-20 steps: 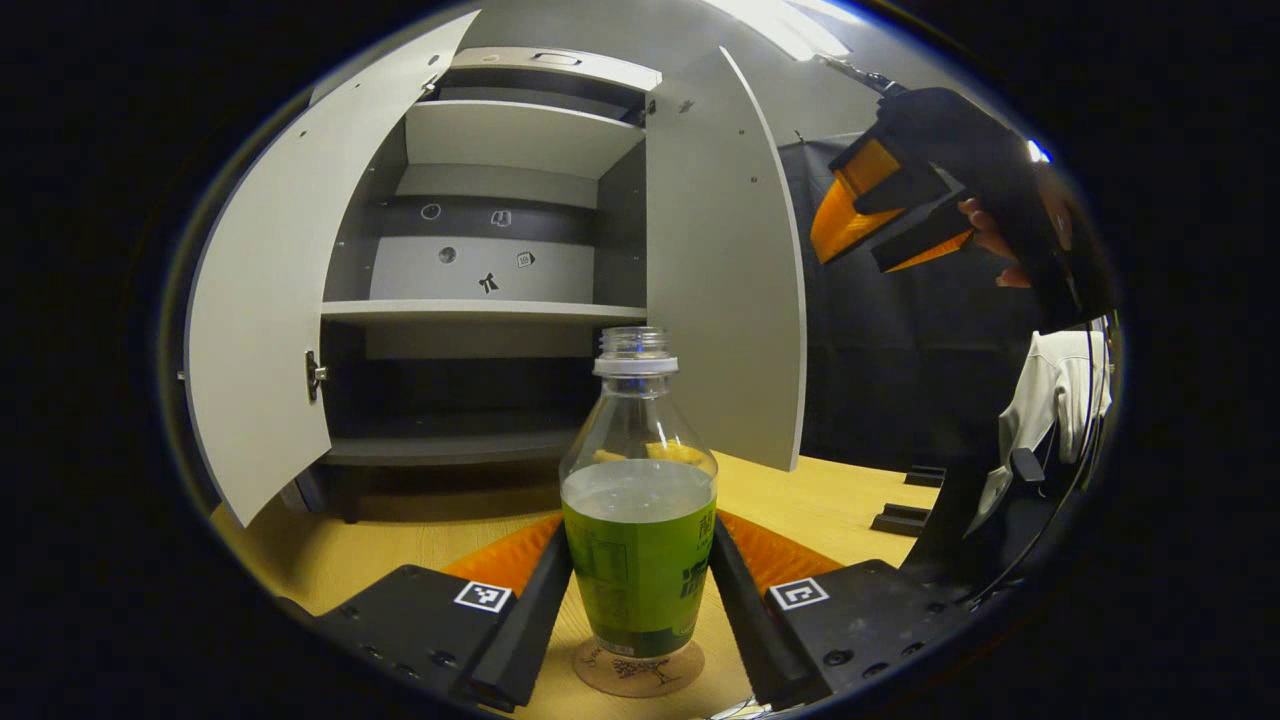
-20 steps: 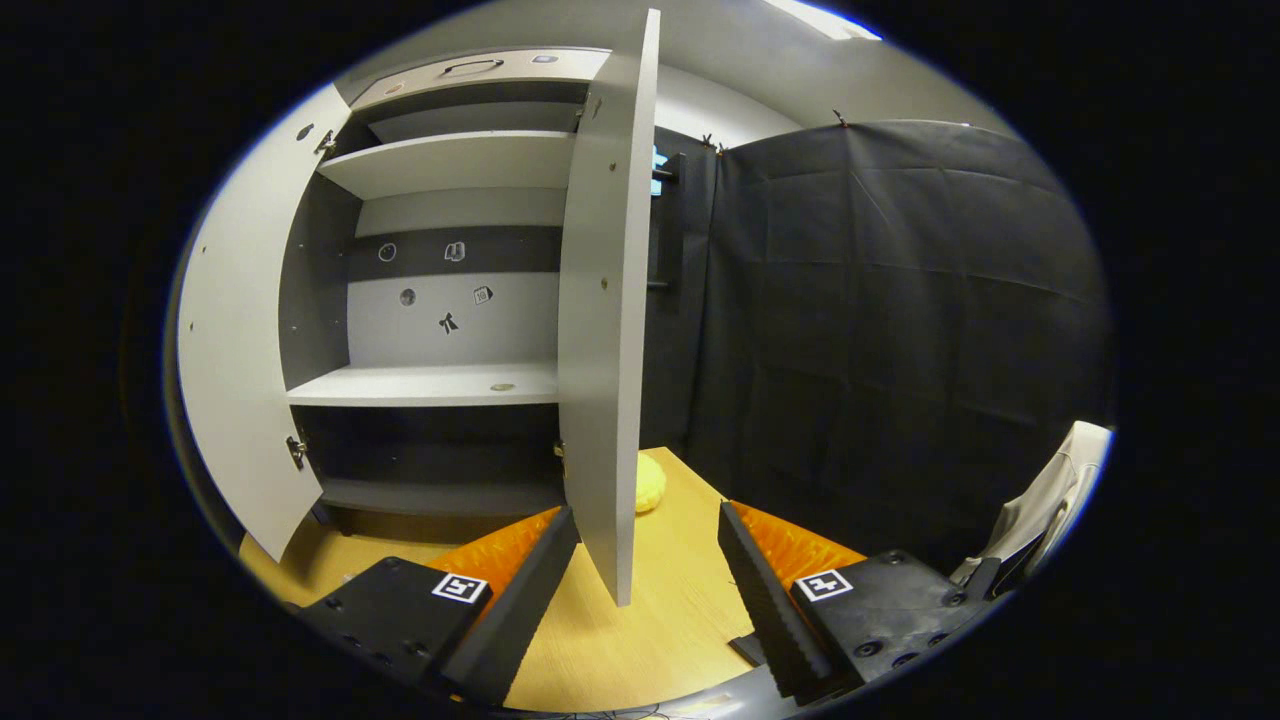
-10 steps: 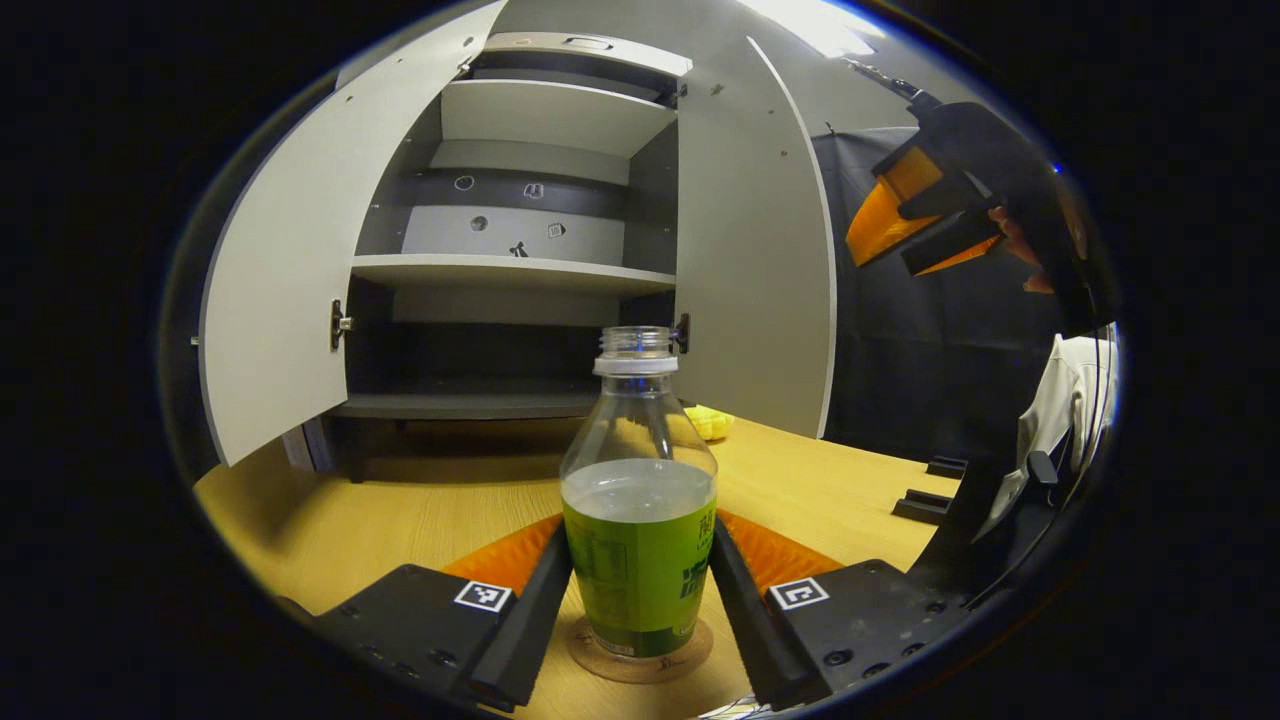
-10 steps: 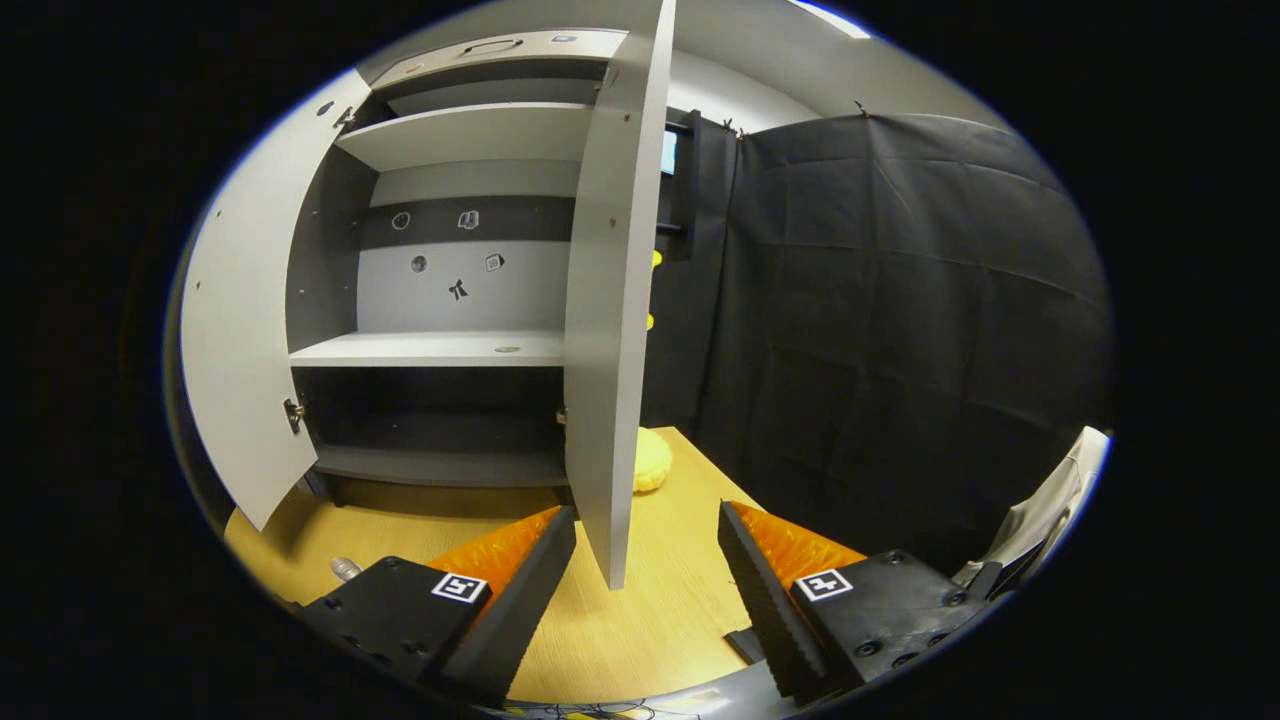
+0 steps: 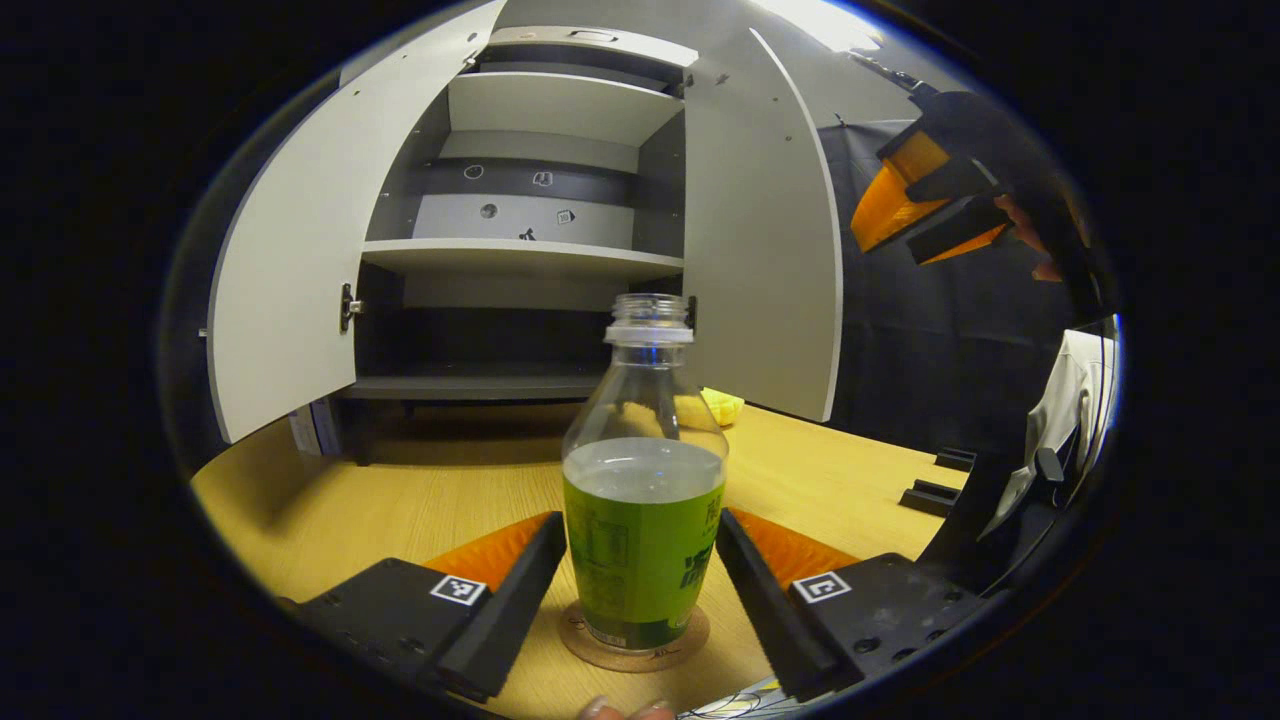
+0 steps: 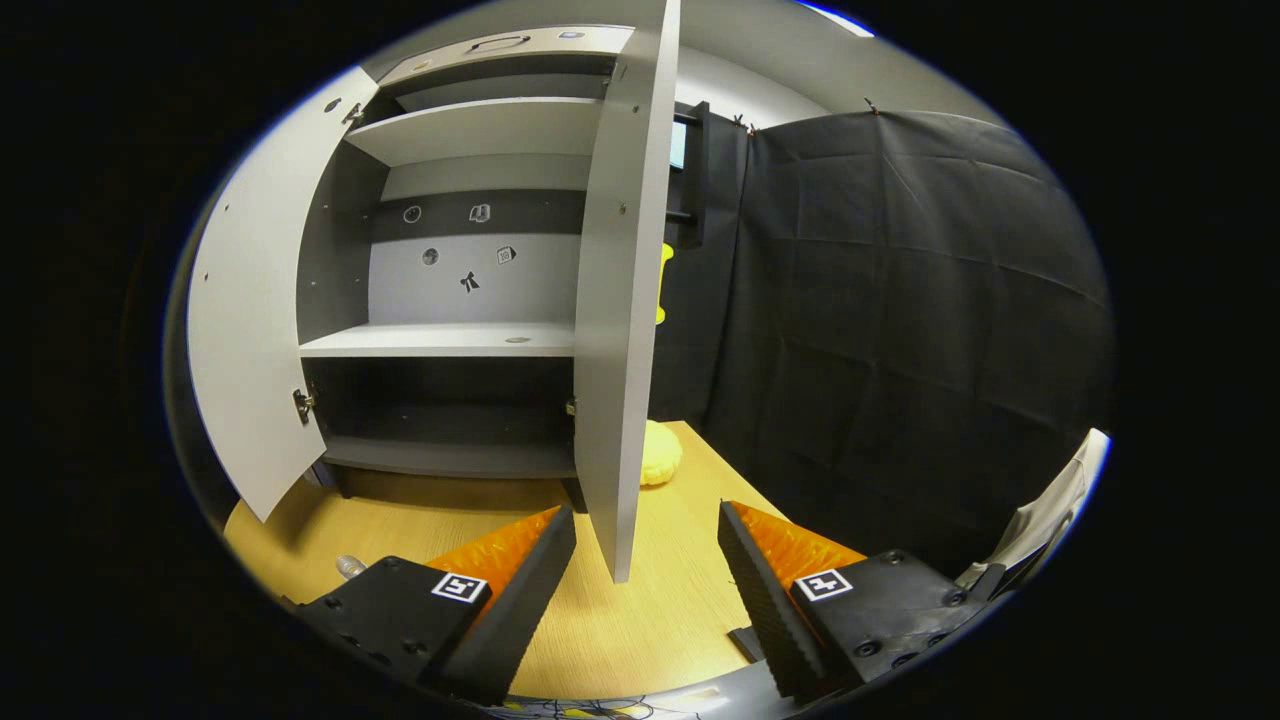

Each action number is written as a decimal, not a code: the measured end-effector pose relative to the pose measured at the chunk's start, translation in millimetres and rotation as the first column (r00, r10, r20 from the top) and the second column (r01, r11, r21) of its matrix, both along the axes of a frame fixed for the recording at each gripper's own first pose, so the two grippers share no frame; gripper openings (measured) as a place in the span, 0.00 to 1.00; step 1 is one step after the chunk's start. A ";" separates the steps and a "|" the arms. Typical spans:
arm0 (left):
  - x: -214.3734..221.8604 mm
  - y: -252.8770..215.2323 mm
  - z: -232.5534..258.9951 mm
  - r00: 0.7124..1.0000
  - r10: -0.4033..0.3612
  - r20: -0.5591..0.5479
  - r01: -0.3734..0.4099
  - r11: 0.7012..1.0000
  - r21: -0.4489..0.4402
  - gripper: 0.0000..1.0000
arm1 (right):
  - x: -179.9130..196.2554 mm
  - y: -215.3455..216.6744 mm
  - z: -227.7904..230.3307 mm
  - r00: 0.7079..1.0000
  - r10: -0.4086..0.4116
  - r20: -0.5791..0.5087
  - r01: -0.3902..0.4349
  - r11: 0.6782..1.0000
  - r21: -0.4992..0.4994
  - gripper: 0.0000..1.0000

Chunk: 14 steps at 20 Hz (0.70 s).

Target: Grasp the bottle in the cabinet with the left hand and place it on the coaster, then close the right door with the right hand and the left door with the left hand.

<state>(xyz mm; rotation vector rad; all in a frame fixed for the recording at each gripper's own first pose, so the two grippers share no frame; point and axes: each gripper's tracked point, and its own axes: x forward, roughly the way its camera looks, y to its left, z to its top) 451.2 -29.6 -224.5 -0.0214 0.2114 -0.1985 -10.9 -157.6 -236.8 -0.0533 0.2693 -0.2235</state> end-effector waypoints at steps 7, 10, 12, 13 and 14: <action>13.1 1.4 29.0 0.996 -0.001 0.087 -0.001 1.000 0.022 0.98 | -9.2 -2.6 12.4 1.000 -0.009 0.006 0.008 1.000 0.018 0.96; 18.5 -4.4 54.7 0.989 -0.011 0.150 0.007 1.000 0.027 0.98 | -14.5 -1.8 19.2 1.000 -0.008 0.010 0.008 1.000 0.009 0.96; 23.7 -3.4 72.3 0.982 -0.024 0.190 0.017 0.999 0.037 0.98 | -18.9 1.6 20.8 1.000 -0.004 -0.003 0.004 0.999 0.033 0.96; 25.9 -2.3 82.4 0.977 -0.031 0.210 0.022 0.999 0.047 0.98 | -20.4 2.0 20.3 1.000 -0.006 -0.012 0.007 0.999 0.043 0.96; 26.7 -0.9 91.7 0.972 -0.035 0.232 0.022 0.998 0.058 0.98 | -21.6 0.8 21.7 1.000 -0.011 -0.019 0.012 0.999 0.048 0.96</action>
